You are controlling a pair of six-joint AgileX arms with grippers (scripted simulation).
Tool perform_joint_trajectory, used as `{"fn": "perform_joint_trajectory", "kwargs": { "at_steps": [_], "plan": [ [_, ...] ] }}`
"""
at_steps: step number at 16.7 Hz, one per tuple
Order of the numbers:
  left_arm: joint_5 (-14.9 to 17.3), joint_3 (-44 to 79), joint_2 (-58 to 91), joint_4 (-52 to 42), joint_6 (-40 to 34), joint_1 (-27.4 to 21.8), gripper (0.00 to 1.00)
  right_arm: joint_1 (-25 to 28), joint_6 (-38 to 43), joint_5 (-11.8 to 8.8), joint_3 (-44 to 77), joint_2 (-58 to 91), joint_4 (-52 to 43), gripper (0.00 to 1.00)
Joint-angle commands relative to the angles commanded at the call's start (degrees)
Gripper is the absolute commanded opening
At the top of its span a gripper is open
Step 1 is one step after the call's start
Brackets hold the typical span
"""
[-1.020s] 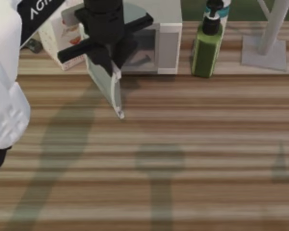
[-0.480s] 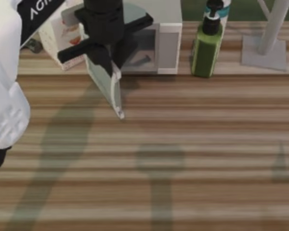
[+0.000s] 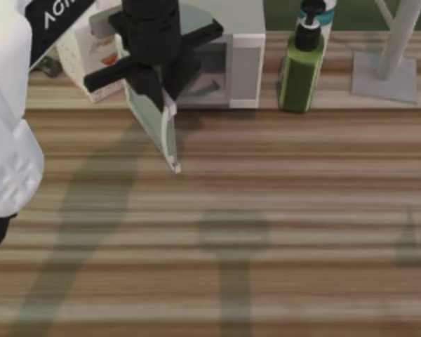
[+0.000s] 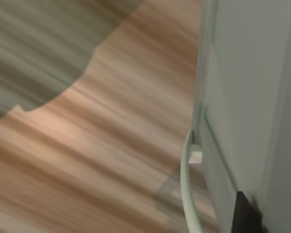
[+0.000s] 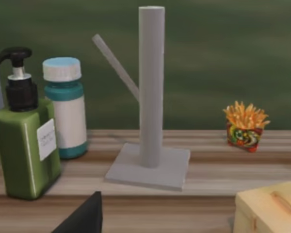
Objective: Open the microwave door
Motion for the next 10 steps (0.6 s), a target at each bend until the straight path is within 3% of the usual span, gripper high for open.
{"fn": "perform_joint_trajectory", "kwargs": {
  "at_steps": [10],
  "plan": [
    [-0.1, -9.8, -5.9, 4.2, 2.1, 1.7, 0.0, 0.0, 0.0, 0.0, 0.0, 0.0, 0.0, 1.0]
  ]
}}
